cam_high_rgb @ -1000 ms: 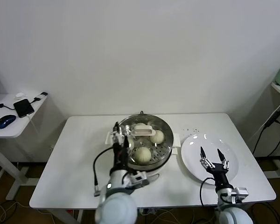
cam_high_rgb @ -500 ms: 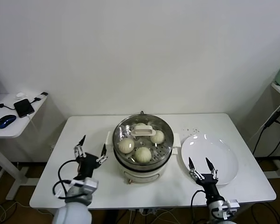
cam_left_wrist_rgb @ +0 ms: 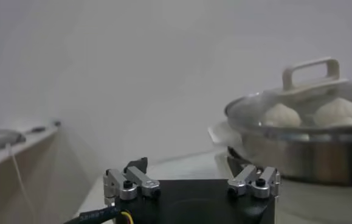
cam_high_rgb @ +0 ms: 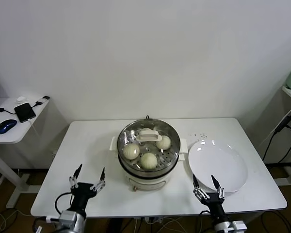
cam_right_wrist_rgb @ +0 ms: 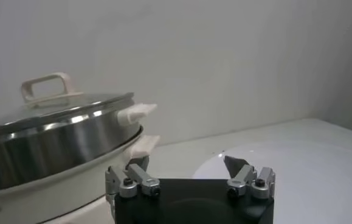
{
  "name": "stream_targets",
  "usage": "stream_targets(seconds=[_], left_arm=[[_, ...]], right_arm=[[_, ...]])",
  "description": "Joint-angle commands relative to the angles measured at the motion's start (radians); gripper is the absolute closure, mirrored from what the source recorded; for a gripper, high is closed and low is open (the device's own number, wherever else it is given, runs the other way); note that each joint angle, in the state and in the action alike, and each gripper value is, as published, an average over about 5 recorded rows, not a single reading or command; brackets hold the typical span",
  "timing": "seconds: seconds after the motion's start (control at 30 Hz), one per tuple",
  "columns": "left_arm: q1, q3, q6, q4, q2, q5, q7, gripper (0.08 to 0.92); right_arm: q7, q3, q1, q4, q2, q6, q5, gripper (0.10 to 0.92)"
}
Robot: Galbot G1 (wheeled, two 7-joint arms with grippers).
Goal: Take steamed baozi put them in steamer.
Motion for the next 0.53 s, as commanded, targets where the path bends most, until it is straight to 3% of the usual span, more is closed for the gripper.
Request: stream_targets(seconds=[0.03,0.53], left_arm=[[0.152,-0.026,0.081,-0.067,-0.001,-0.124,0.052,0.177],[0.155,-0.008,0.108,-0.105,-0.014,-0.158,0.055,0.177]], right_arm=[[0.020,0.011,-0.096,0.115,-0.014,-0.048,-0.064,0.202],[0.039,0.013,-0.113,0.170,-0.013,-0.101,-0.088,0.203]])
